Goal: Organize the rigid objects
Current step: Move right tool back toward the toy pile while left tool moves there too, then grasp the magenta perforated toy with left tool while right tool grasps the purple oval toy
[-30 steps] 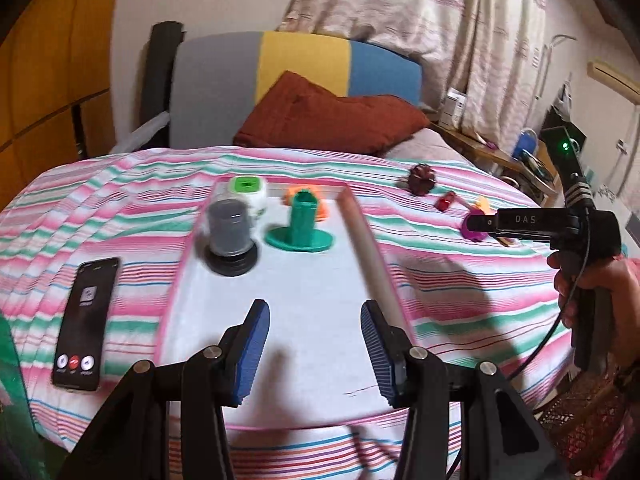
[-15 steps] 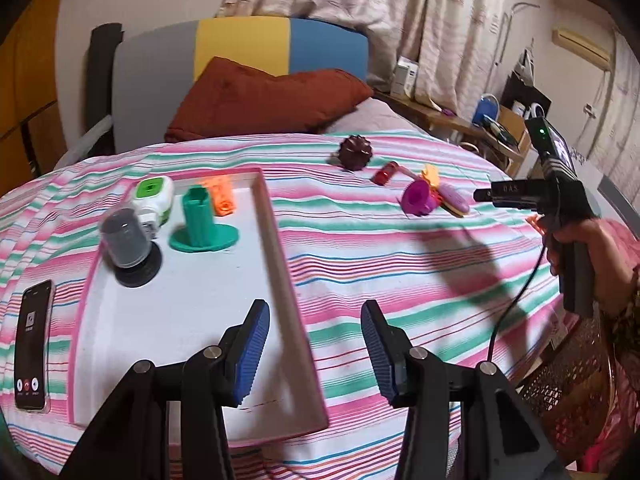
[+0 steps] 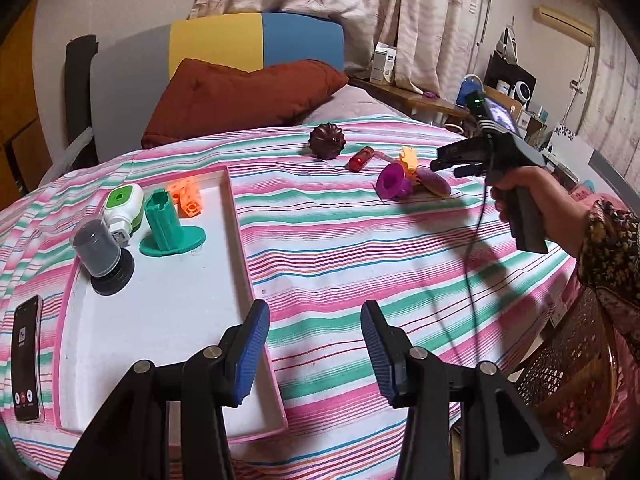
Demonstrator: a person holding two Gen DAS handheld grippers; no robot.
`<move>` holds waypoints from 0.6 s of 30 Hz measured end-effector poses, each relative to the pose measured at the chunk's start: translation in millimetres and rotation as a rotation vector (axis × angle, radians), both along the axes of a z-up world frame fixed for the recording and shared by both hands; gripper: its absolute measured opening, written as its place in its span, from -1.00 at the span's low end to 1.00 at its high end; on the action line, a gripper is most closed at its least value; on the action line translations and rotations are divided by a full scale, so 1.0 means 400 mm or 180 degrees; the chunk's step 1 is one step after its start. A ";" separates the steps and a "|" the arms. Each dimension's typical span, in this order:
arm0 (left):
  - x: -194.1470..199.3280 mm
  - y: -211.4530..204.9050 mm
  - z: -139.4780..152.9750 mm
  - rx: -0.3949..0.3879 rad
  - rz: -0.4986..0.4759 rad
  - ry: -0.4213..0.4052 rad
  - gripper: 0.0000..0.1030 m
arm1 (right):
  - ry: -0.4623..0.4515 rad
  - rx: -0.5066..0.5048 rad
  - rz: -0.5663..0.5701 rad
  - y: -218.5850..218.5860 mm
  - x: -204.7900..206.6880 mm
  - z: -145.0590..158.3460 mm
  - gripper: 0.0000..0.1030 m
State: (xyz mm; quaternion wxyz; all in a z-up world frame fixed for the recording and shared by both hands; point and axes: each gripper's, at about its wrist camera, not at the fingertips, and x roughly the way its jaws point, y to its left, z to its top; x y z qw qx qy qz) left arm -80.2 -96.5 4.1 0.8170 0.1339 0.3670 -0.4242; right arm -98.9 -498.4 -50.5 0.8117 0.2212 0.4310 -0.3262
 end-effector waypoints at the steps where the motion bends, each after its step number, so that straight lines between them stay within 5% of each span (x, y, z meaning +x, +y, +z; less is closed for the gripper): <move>1: 0.000 -0.004 -0.001 0.0007 -0.0007 0.0004 -0.07 | 0.0072 -0.0018 0.0062 0.004 0.011 -0.009 -0.02; 18: -0.015 -0.168 0.003 -0.0007 -0.0265 0.0016 -0.07 | 0.0081 0.0431 0.0048 -0.007 0.000 -0.032 -0.19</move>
